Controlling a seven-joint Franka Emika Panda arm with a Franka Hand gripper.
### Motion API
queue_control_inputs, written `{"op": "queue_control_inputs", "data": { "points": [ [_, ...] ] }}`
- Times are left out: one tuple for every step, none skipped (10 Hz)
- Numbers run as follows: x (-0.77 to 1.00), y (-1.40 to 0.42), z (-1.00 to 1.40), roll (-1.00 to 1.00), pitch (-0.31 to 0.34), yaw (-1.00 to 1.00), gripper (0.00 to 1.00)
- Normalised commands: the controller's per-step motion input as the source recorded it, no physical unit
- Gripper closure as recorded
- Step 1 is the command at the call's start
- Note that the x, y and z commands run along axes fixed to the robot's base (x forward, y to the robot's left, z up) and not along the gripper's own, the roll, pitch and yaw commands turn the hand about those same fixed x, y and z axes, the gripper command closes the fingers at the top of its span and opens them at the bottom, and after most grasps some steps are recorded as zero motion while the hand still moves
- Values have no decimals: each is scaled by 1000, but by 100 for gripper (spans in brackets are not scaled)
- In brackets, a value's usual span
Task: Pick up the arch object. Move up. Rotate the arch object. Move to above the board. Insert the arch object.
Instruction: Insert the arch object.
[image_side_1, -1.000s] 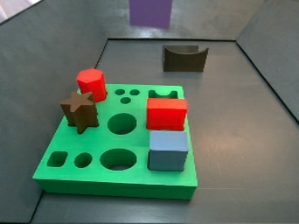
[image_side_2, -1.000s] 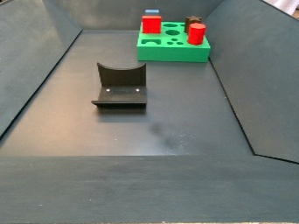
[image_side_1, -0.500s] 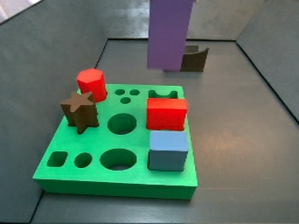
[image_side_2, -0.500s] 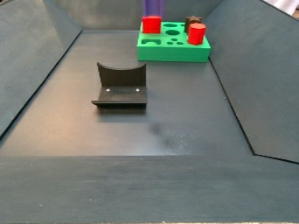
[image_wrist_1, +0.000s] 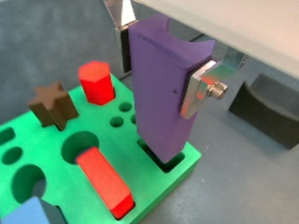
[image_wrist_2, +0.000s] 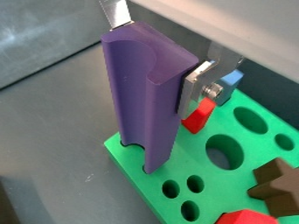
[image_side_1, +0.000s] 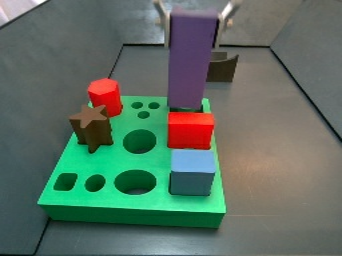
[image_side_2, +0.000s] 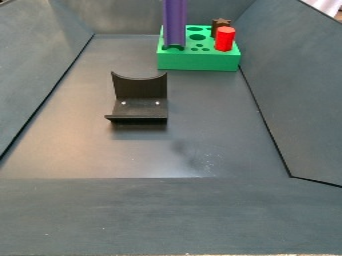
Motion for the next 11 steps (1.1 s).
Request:
{"op": "queue_control_inputs", "data": {
  "points": [
    [63,0,-249,76,-31,0,100],
    [51,0,-186,59,0,0,100],
    [203,0,-183,10,0,0,100],
    [340,0,-146,-13,0,0,100],
    [171,83,0,-166,0,0,100],
    [0,37,-80,-86,-40,0,100],
    [-134,0,-226,-30,-124,0,100],
    [-269,-54,-143,-24,-150,0,100],
    [-269,-117,-54,-34,-157,0,100],
    [-220,-117,-160,0,-100,0,100],
    [-57,-83,-203,-17,-111,11,100]
  ]
}}
